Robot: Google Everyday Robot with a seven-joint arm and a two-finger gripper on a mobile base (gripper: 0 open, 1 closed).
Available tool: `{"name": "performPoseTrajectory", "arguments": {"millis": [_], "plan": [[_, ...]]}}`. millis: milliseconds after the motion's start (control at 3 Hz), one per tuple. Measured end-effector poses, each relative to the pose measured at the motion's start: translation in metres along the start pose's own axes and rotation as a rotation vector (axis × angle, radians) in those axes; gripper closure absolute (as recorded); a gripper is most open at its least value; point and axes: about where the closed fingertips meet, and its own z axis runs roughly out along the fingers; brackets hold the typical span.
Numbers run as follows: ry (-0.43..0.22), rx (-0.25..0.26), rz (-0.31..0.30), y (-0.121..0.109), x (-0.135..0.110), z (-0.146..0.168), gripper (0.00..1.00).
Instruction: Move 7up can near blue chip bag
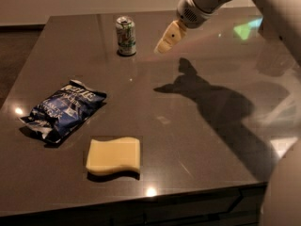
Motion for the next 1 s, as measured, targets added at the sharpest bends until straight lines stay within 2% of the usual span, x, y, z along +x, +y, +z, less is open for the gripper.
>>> {"name": "performPoseTrajectory", "arguments": {"millis": [333, 667, 1000], "plan": [[-0.033, 0.051, 0.106, -0.022, -0.026, 0.041, 0.00], [-0.059, 0.077, 0.167, -0.033, -0.040, 0.062, 0.00], [-0.118, 0.081, 0.185, -0.036, -0.067, 0.080, 0.00]]}}
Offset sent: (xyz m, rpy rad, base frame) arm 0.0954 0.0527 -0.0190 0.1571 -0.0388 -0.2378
